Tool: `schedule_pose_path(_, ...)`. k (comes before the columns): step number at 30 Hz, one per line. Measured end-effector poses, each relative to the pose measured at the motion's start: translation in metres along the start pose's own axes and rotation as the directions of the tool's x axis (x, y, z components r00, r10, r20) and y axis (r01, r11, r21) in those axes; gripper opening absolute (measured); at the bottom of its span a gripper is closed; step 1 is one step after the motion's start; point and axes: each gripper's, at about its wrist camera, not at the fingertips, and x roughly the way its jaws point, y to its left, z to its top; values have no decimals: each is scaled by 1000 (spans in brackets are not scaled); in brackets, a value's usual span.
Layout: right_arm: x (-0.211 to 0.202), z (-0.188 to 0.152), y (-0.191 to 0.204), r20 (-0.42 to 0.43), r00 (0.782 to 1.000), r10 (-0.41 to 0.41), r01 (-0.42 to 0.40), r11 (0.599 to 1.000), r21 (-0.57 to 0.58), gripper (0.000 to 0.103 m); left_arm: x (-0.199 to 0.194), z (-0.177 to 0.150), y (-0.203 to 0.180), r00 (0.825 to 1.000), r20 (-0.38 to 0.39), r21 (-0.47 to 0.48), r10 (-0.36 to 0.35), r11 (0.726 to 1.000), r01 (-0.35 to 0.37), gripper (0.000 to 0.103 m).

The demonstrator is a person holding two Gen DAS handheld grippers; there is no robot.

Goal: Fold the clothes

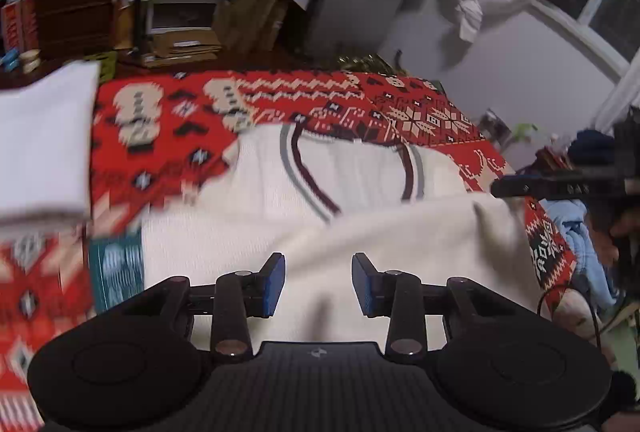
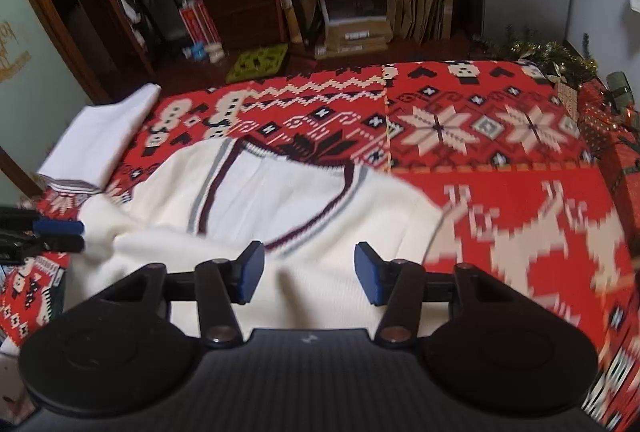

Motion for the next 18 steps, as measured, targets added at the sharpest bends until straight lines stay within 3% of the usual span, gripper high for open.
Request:
schedule_pose_path(4, 14, 29, 2, -48, 999, 7, -6, 1000, 20, 54, 9, 47, 11, 999, -40, 16, 4, 1000, -3, 36)
schedule_pose_path(7, 25, 50, 4, -85, 996, 13, -10, 999, 36, 50, 11, 69, 22, 999, -49, -42, 8, 999, -10, 36)
schedule_pose_path(10, 36, 72, 6, -121, 993, 19, -13, 999, 52, 43, 17, 80, 34, 996, -85, -89, 27, 995, -35, 36)
schedule_pose_path(14, 50, 101, 8, -168, 985, 29, -16, 997, 72, 38, 32, 87, 51, 989, -134, -97, 61, 992, -75, 25)
schedule_pose_path(18, 77, 118, 28, -150, 988, 42, -38, 999, 31, 34, 46, 94, 73, 990, -124, -129, 63, 988, -79, 24)
